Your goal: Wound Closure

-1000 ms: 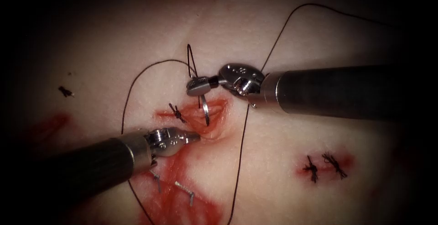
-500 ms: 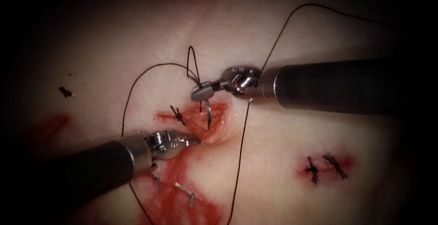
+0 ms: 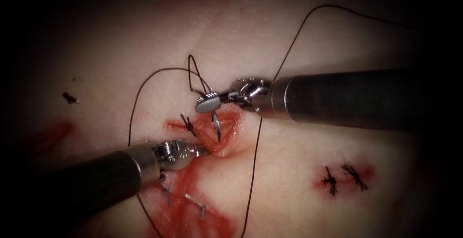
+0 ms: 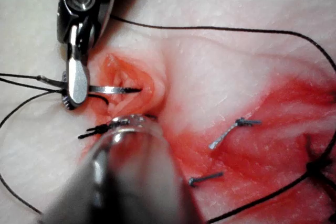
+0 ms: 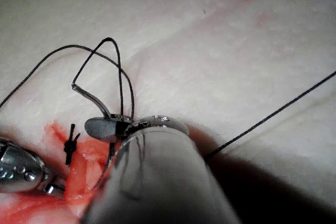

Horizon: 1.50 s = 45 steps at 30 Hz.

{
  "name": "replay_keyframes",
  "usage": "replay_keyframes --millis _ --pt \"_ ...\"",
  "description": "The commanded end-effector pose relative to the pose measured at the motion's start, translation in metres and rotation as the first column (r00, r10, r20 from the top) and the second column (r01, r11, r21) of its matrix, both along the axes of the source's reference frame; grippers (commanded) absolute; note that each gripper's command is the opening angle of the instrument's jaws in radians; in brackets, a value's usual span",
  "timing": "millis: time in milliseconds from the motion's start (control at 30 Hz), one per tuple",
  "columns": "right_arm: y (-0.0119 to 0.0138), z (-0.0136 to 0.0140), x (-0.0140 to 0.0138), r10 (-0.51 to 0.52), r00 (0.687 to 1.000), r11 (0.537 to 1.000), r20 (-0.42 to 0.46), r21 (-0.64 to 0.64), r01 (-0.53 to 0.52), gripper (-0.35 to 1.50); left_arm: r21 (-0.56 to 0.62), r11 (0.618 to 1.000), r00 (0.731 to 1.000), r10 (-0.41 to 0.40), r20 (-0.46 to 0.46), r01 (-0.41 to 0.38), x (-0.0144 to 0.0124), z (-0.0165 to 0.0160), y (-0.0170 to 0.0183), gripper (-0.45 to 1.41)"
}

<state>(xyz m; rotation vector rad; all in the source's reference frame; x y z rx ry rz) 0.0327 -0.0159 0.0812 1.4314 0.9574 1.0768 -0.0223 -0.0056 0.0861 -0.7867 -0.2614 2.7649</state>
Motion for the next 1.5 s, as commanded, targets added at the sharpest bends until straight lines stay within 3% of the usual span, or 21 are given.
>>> replay_keyframes --millis 33,333,567,1133,1500 --pt "-0.001 0.0005 0.0008 -0.009 1.0 1.0 0.003 0.019 0.009 -0.35 0.0 1.0 1.0 0.001 0.002 -0.001 -0.0005 0.0007 0.0001 0.02" --pt "-0.0038 -0.0011 0.0 -0.03 0.999 0.997 0.012 0.077 0.029 -0.35 0.0 1.0 1.0 0.002 0.002 -0.002 -0.0004 0.0007 0.0001 0.02" --pt "-0.0049 -0.0005 -0.0005 -0.028 0.999 0.993 0.031 0.117 0.024 -0.35 0.0 1.0 1.0 0.002 0.002 -0.002 -0.0004 0.0007 0.0 0.02" --pt "-0.005 -0.0004 -0.0007 -0.004 0.999 0.982 0.049 0.188 -0.005 -0.35 -0.001 1.0 1.0 0.001 0.001 -0.001 -0.0005 0.0007 0.0 0.0" --pt "-0.0079 0.0007 -0.001 0.095 0.995 0.915 0.043 0.39 -0.104 -0.35 -0.002 1.0 1.0 0.003 0.002 -0.003 -0.0004 0.0007 -0.0001 0.0"
